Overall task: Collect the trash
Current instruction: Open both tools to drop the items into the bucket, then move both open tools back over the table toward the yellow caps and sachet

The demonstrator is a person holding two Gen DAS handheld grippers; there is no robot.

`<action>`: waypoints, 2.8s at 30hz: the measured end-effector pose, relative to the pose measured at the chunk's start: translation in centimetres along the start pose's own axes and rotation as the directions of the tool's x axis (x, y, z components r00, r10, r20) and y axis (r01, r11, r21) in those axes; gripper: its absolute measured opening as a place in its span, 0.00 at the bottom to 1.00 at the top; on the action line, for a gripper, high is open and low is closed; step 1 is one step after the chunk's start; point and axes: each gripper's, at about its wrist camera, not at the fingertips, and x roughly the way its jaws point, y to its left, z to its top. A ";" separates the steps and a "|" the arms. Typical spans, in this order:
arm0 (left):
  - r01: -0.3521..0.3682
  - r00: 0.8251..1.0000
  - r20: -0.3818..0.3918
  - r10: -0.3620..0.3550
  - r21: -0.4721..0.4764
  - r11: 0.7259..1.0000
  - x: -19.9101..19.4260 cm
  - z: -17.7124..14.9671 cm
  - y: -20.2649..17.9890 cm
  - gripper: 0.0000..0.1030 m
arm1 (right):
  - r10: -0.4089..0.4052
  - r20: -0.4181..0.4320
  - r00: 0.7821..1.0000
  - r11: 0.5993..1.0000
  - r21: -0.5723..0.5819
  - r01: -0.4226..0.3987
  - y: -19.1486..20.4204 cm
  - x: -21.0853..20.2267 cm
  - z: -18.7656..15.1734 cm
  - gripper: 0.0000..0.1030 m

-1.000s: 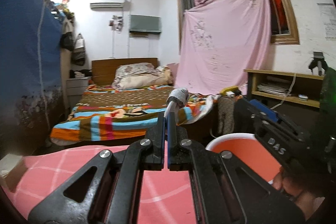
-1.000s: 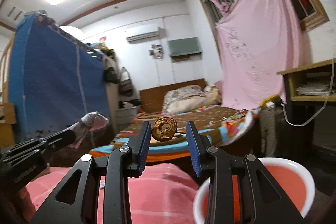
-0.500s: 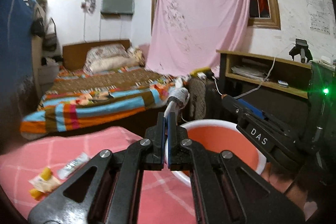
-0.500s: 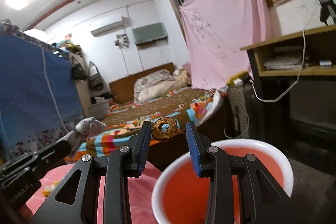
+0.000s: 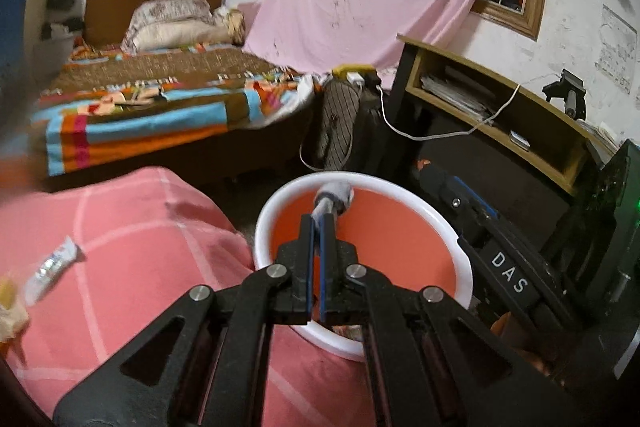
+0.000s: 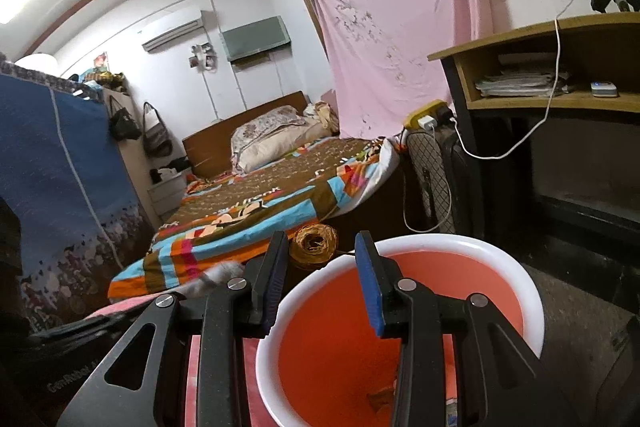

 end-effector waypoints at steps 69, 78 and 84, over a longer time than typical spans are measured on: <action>-0.524 0.699 0.368 0.614 -0.321 0.789 -22.4 -8.8 19.1 0.85 | 0.443 0.060 0.894 0.812 -0.451 -0.371 20.1 -2.8 -5.0 1.00; -0.476 0.807 0.222 0.546 -0.302 0.826 -19.7 -8.4 20.4 0.75 | 0.414 -0.105 0.904 0.799 -0.434 -0.416 20.9 -0.3 -5.8 0.81; -0.393 0.892 0.111 0.438 -0.289 0.873 -17.6 -8.3 21.2 0.40 | 0.372 -0.262 0.890 0.803 -0.391 -0.450 21.5 2.1 -6.3 0.68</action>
